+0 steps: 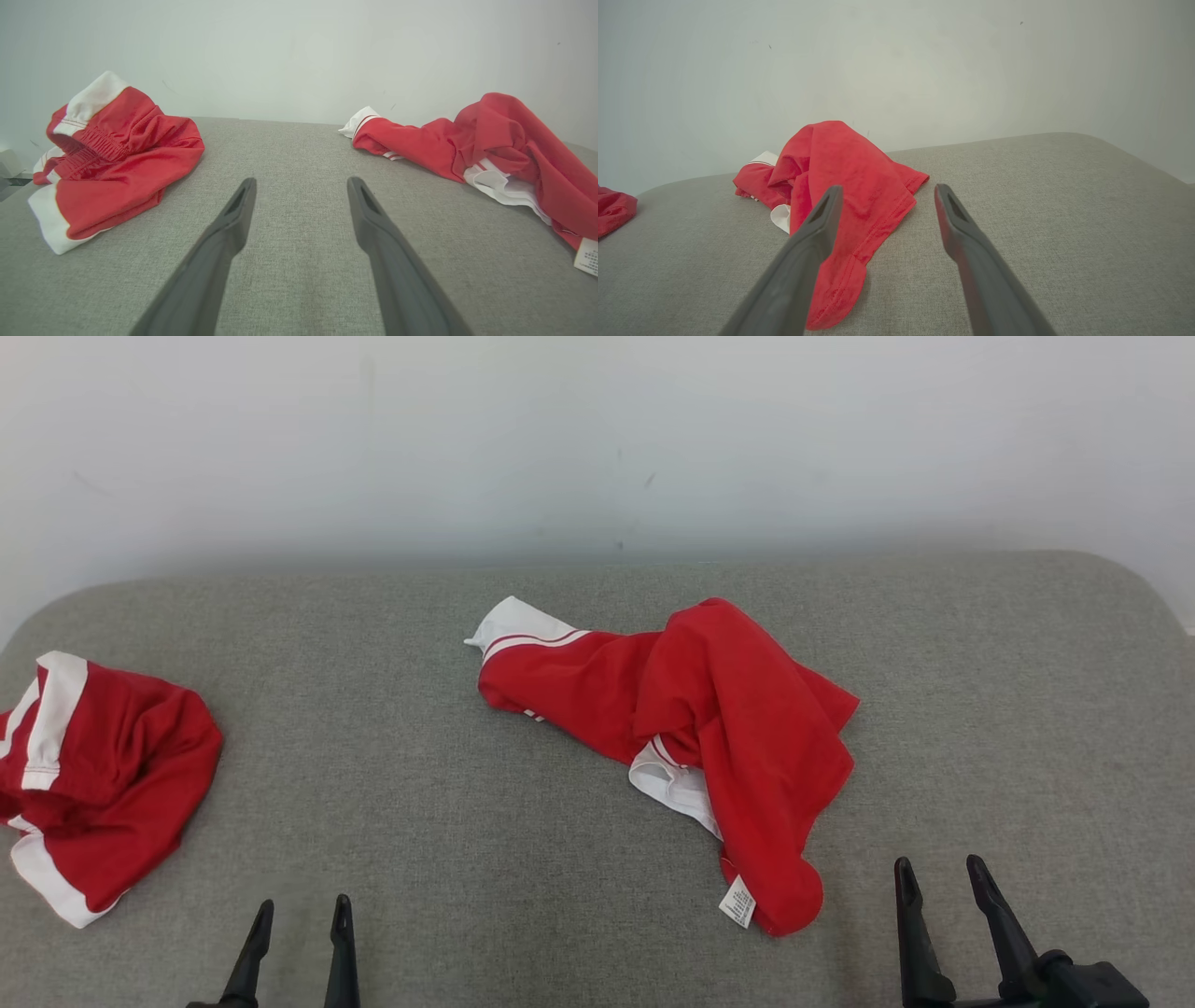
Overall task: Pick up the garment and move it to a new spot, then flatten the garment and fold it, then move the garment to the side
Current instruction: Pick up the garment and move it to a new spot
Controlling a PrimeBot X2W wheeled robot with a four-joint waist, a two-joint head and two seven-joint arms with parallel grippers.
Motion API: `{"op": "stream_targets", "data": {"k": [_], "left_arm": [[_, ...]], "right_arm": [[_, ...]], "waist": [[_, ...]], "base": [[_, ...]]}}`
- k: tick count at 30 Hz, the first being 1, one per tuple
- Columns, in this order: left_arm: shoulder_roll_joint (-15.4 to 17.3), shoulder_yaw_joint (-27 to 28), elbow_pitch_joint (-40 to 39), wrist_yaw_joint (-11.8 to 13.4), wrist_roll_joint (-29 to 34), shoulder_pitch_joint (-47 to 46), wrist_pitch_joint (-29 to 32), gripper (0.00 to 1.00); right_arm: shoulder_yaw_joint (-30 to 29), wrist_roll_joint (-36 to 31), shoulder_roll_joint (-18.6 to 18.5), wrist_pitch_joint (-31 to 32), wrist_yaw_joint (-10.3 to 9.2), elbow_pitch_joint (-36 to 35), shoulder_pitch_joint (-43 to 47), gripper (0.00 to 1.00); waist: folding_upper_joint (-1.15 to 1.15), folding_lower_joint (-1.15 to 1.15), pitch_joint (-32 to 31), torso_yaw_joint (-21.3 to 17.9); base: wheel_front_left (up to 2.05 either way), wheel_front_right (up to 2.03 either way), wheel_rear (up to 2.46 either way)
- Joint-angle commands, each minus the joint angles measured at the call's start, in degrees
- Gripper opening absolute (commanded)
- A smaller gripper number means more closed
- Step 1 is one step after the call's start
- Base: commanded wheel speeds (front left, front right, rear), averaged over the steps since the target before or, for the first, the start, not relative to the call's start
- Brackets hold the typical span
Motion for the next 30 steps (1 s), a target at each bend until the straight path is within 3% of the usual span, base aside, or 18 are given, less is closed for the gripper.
{"op": "stream_targets", "data": {"k": [1, 30], "left_arm": [[0.0, 0.4, 0.1, -0.1, -0.3, 0.7, -0.2, 1.00], [0.0, 1.9, 0.8, -0.4, -0.7, -0.2, -0.2, 1.00]], "right_arm": [[0.1, 0.1, 0.0, 0.0, -0.13, 0.1, 0.2, 1.00], [0.4, 0.1, 0.0, 0.0, -0.13, 0.6, -0.4, 1.00]], "waist": [[0.00, 0.00, 0.0, 0.1], [0.00, 0.00, 0.8, 0.9]], "base": [[0.00, 0.00, 0.00], [0.00, 0.00, 0.00]]}}
